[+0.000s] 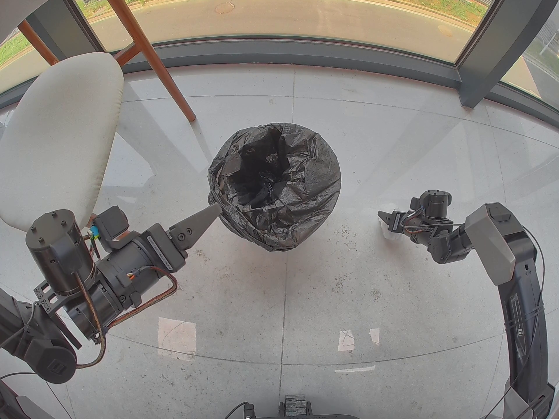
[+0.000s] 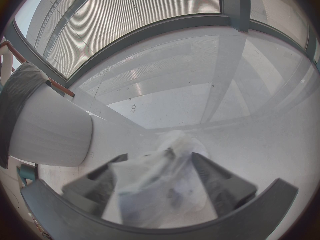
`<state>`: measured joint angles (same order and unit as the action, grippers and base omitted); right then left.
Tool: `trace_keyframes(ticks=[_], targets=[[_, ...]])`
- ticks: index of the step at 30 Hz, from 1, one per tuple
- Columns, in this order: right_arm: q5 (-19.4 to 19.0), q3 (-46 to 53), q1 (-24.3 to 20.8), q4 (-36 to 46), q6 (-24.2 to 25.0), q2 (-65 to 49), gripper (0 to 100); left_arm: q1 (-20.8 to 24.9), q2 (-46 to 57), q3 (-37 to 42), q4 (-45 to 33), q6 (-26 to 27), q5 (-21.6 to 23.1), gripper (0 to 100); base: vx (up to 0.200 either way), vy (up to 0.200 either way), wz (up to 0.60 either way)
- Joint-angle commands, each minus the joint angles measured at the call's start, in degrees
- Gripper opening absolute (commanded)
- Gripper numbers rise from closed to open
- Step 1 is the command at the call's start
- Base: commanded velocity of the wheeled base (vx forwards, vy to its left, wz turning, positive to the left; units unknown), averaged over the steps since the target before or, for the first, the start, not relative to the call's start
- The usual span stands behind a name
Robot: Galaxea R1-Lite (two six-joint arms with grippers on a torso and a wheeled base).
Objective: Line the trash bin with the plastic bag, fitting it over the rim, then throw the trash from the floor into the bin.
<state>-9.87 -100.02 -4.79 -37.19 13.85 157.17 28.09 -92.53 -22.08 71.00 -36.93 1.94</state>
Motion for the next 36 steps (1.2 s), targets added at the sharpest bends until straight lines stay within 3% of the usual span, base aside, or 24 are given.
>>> trace_keyframes(ticks=[1, 5, 9, 14, 19, 23, 26, 30, 36], targets=[[-0.06, 1.15, 0.66, -0.78, 0.13, 0.33, 0, -0.14, 0.86, 0.19, 0.02, -0.08, 0.0, 100, 0.0, 0.0, 0.0], [-0.85, 5.89, 2.95, -0.69, 0.21, -8.46, 0, -0.14, 2.97, 0.63, 0.02, -0.08, 0.0, 100, 0.0, 0.0, 0.0], [-5.86, 14.24, 5.85, -0.25, 1.18, -24.37, 0, -0.4, 3.14, 1.77, 0.02, 0.1, -0.09, 100, 0.0, 0.0, 0.0], [-6.74, 18.46, 5.14, -0.16, 3.82, -35.09, 0, -2.25, 3.23, 1.77, 0.02, 0.19, 0.0, 100, 0.0, 0.0, 0.0], [-9.02, 25.93, -4.96, -0.25, 12.26, -49.16, 0, -3.48, 3.23, 0.98, 0.11, 0.54, -0.09, 100, 0.0, 0.0, 0.0], [-9.37, 28.57, -15.69, -0.95, 12.61, -51.27, 0, -5.68, 3.23, 0.1, 0.11, 0.45, -0.18, 100, 0.0, 0.0, 0.0], [-9.2, 29.18, -21.05, -1.21, 12.43, -50.91, 0, -5.85, 3.14, 0.19, 0.11, 0.45, -0.27, 100, 0.0, 0.0, 0.0], [-9.37, 27.6, -25.36, -2.71, 12.34, -49.07, 0, -5.94, 3.23, 0.1, 0.28, 0.54, -0.36, 100, 0.0, 0.0, 0.0], [-9.46, 23.38, -26.06, -3.76, 12.52, -47.31, 0, -6.29, 3.67, 0.02, 2.48, 0.45, -0.36, 100, 0.0, 0.0, 0.0]])
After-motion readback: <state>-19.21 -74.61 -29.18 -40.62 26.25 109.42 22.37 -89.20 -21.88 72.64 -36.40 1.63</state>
